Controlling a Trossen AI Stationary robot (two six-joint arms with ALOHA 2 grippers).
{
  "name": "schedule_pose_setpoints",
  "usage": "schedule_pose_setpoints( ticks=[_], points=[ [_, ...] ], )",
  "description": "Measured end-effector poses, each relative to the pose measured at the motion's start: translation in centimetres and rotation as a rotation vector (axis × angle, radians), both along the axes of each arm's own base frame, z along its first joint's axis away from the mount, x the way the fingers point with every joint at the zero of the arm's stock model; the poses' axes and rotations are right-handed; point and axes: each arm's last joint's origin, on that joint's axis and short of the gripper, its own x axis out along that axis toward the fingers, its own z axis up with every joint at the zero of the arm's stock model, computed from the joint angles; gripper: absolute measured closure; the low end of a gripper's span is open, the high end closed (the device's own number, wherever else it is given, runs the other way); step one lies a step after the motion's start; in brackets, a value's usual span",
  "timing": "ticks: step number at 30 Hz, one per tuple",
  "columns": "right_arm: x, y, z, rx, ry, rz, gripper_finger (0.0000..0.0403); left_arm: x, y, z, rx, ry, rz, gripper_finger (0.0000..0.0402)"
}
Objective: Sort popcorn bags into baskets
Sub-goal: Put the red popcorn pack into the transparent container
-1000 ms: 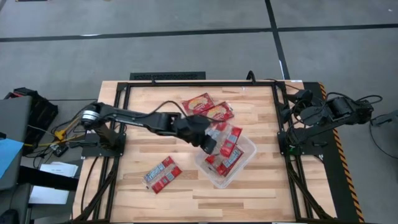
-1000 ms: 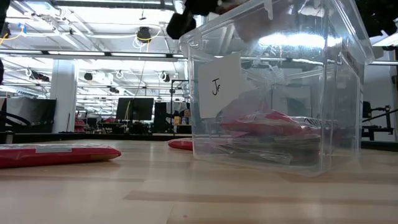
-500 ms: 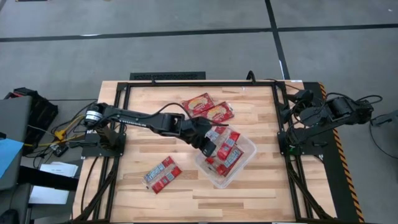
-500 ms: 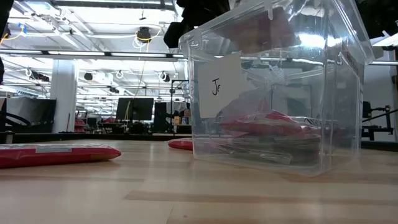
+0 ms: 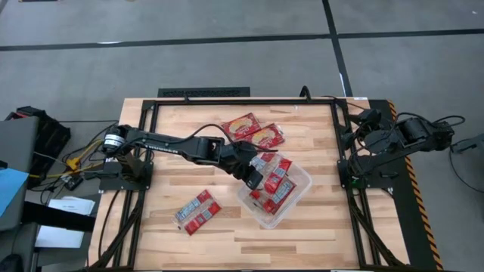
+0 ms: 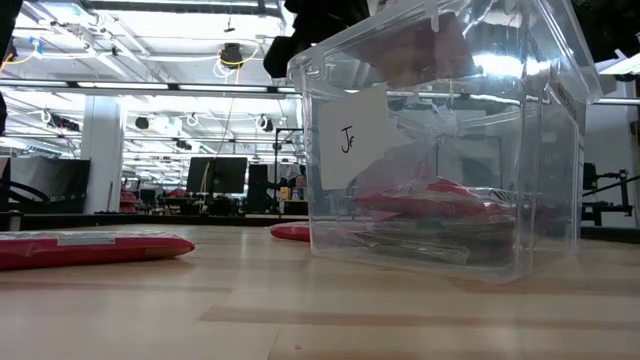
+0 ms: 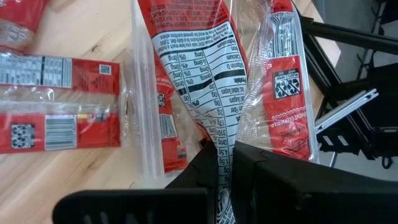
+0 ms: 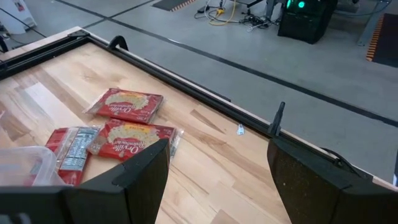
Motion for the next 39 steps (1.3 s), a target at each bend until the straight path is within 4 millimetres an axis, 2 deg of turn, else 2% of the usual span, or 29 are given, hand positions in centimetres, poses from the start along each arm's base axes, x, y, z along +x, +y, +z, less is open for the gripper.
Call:
schedule_pose_setpoints(
  ticks=[3, 10, 12, 18, 24, 34, 39],
  points=[
    [0.0, 0.0, 0.0, -0.001, 0.0, -0.001, 0.0107, 0.1, -0.1, 0.6, -0.023, -0.009, -0.026, 0.0401],
    [0.0, 0.0, 0.0, 0.003, -0.004, -0.003, 0.0107, -0.5, -0.1, 4.3, 0.061, 0.003, -0.012, 0.0401],
    [0.0, 0.0, 0.0, 0.009, -0.011, -0.008, 0.0107, -0.7, -0.1, 4.7, 0.066, 0.0, -0.001, 0.0401],
    [0.0, 0.0, 0.0, 0.011, -0.013, -0.009, 0.0107, 0.1, -0.3, 3.8, 0.061, 0.004, 0.0, 0.0401],
    [0.0, 0.0, 0.0, 0.019, -0.023, -0.015, 0.0107, 2.5, -1.1, 1.0, 0.065, 0.117, -0.089, 0.0401],
    [0.0, 0.0, 0.0, 0.024, -0.028, -0.02, 0.0107, 2.9, -0.9, 1.1, 0.123, 0.135, -0.047, 0.0401],
    [0.0, 0.0, 0.0, 0.024, -0.028, -0.02, 0.0107, 4.5, -1.3, -1.3, 0.084, 0.156, -0.09, 0.0401]
  ],
)
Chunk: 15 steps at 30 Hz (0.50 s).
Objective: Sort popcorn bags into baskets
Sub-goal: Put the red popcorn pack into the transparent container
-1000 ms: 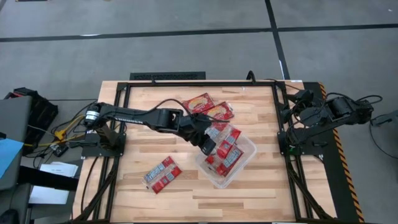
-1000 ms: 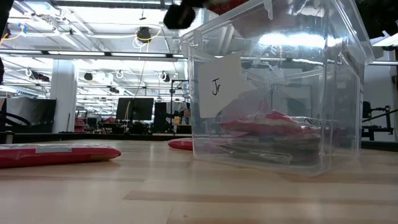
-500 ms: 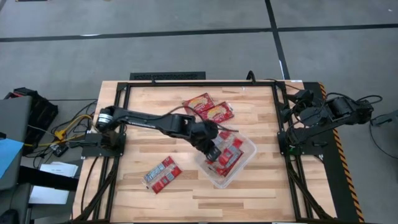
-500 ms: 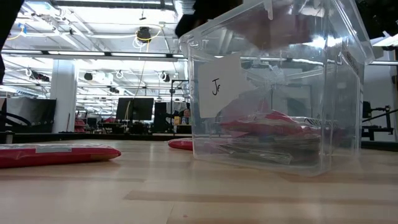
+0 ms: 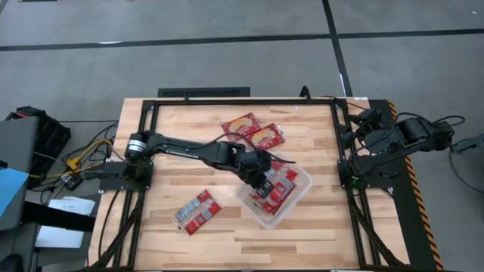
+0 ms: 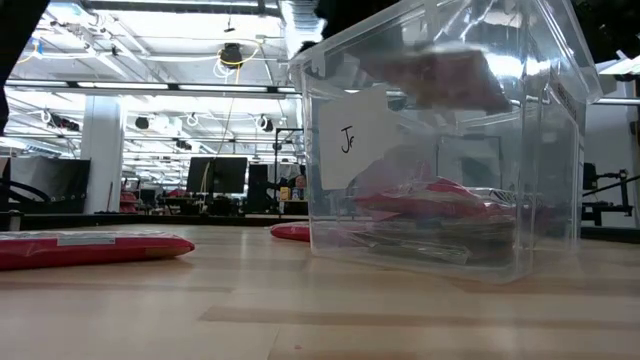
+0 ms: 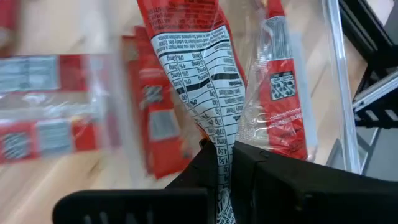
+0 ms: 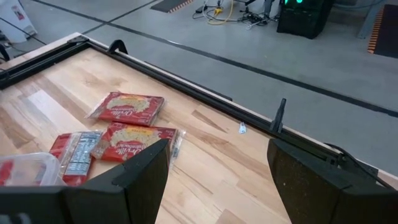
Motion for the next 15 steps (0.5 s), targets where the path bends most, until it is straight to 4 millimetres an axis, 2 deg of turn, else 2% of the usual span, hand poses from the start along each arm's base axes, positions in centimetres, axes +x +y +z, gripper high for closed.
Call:
schedule_pose_setpoints(
  ticks=[15],
  points=[
    [0.0, 0.0, 0.0, -0.001, 0.002, 0.0, 0.0107, 1.0, -0.1, -2.1, 0.025, 0.034, -0.014, 0.0401]
  ],
)
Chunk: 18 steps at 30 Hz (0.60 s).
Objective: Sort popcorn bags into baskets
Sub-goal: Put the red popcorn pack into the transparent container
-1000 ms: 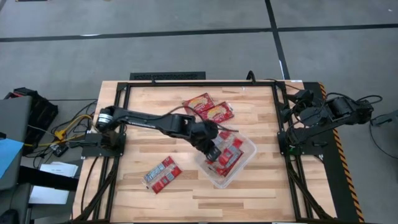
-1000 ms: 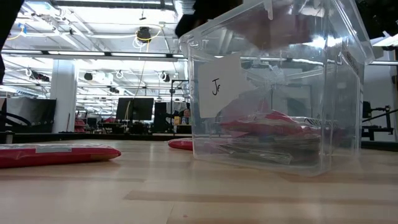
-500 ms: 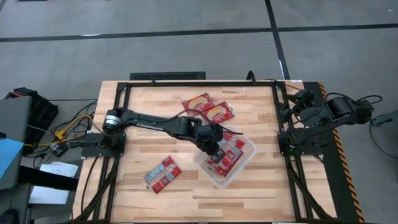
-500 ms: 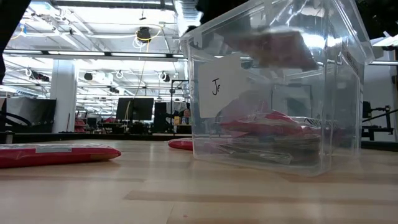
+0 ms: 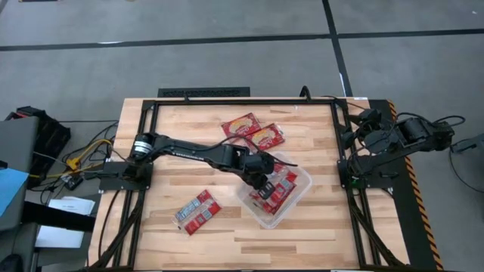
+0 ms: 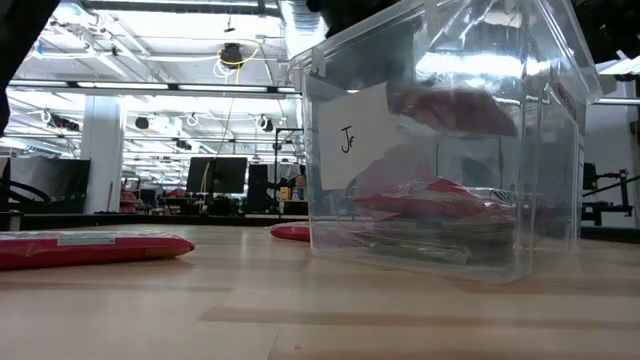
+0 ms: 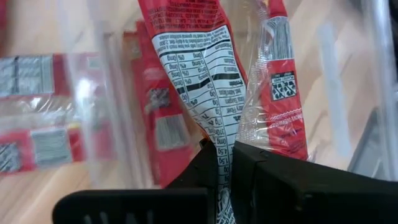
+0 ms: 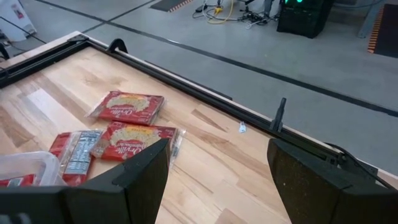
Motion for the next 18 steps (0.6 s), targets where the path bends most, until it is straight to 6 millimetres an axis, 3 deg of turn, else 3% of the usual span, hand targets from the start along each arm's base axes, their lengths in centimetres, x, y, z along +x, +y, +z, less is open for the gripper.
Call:
schedule_pose_setpoints(
  ticks=[5, 11, 18],
  points=[
    [0.0, 0.0, 0.0, -0.001, 0.001, 0.0, 0.0107, 0.4, 0.0, -1.0, 0.012, 0.015, -0.004, 0.038],
    [-0.1, 0.0, -0.1, -0.004, 0.015, 0.001, 0.0107, 0.6, 0.6, -1.3, 0.049, 0.021, 0.023, 0.0293],
    [-0.1, 0.0, -0.1, -0.004, 0.021, 0.002, 0.0107, -0.2, 3.4, -0.9, 0.008, 0.091, 0.049, 0.0199]
  ],
)
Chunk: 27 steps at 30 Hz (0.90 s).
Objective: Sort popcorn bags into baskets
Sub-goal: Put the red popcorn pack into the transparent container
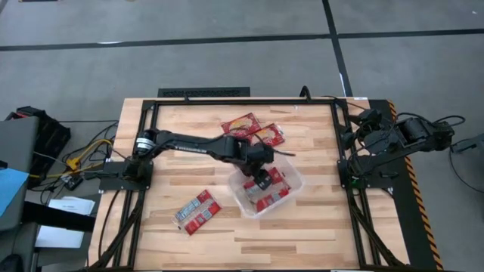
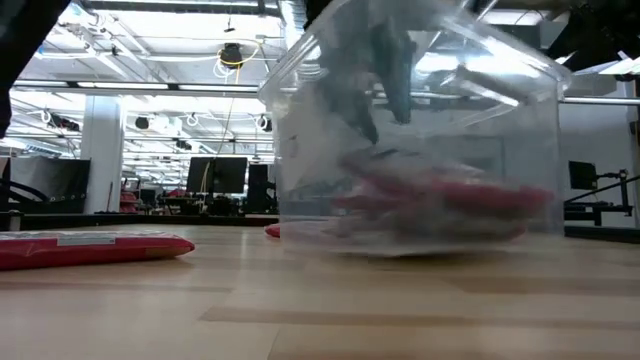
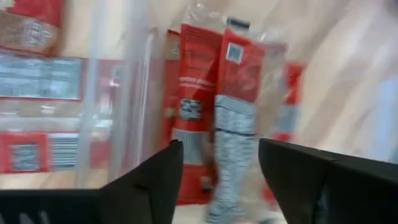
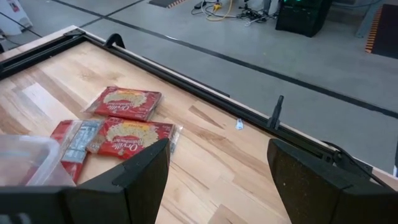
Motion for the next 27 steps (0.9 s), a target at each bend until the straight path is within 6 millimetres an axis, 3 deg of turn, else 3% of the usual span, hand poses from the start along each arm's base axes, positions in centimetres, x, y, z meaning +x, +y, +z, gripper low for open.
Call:
schedule_pose_setpoints(
  ticks=[9, 12, 16, 19, 27],
  points=[
    [0.0, 0.0, 0.0, -0.001, 0.002, 0.001, 0.0107, -2.4, 2.5, 5.7, -0.026, -0.144, 0.019, 0.017],
    [0.0, 0.0, 0.0, -0.005, 0.006, 0.002, 0.0107, -4.3, 3.9, 8.0, 0.088, -0.154, 0.062, 0.017],
    [0.0, 0.0, 0.0, -0.006, 0.006, 0.002, 0.0107, -6.6, 7.9, 9.7, 0.306, -0.096, 0.108, 0.017],
    [0.0, 0.0, 0.0, -0.009, 0.007, 0.001, 0.0107, -7.9, 11.7, 9.0, 0.342, -0.006, 0.092, 0.017],
    [0.0, 0.0, 0.0, -0.009, 0.008, 0.002, 0.0107, -9.7, 21.8, 4.3, 0.323, 0.119, 0.029, 0.0171]
  ],
)
